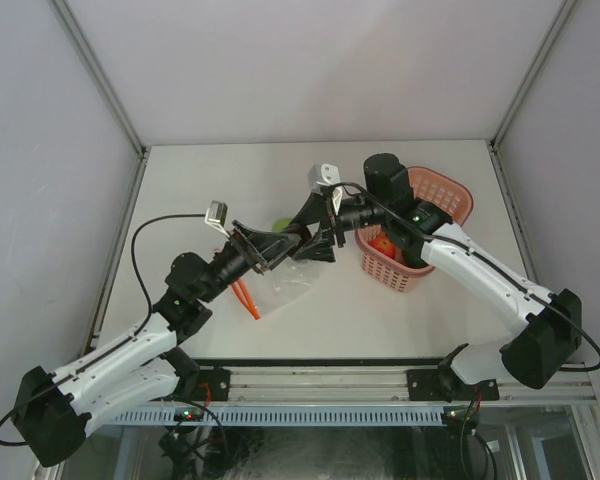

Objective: Open the zip-top bag and remove the fake food
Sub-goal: Pick up the fake fruit from the zipper food storage bag.

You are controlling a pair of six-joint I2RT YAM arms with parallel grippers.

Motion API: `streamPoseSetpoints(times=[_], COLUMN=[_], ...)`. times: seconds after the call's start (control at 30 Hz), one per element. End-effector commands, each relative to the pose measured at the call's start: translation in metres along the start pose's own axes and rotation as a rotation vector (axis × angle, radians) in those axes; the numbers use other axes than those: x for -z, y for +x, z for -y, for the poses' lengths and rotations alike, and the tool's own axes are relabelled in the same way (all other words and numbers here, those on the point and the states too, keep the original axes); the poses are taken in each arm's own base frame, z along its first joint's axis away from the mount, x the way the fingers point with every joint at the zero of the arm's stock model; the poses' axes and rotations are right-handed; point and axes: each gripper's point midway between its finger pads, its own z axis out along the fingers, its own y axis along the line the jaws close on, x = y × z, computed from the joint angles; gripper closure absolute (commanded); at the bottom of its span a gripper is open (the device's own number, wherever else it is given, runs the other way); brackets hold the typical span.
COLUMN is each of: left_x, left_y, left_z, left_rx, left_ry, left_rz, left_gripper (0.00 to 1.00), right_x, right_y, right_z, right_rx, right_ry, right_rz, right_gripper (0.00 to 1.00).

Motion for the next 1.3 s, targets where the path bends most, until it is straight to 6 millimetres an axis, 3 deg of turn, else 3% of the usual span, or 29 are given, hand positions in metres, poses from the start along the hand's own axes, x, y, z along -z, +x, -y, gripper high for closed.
streamPoseSetpoints(times=[0.0,0.13,0.33,0.43,0.7,1.27], left_x=[0.001,0.002,0.005,0.006,0.010,0.039], left_y=[-0.007,-0.007,-0.007,-0.008,-0.007,-0.022], left_z=[0.018,0.020,0.021,0.021,0.013,0.001], left_rx=[0.003,0.005,0.010,0.011,0.007,-0.130], left_ry=[0.065,0.073,0.078,0.078,0.051,-0.055], left_rz=[0.033,0.033,0.039,0.044,0.051,0.147], left_gripper=[0.82,0.76,0.47,0.34,0.01,0.00], right_x=[-0.003,-0.004,0.000,0.003,0.005,0.035], right_y=[-0.010,-0.010,-0.013,-0.015,-0.015,-0.029], right_z=[-0.009,-0.012,-0.012,-0.012,-0.012,-0.003], right_rx=[0.067,0.073,0.055,0.050,0.050,0.068], right_ry=[-0.018,-0.034,-0.041,-0.044,-0.056,-0.022], right_rz=[0.018,0.016,0.030,0.037,0.040,0.081], right_gripper=[0.35,0.53,0.73,0.79,0.81,0.83])
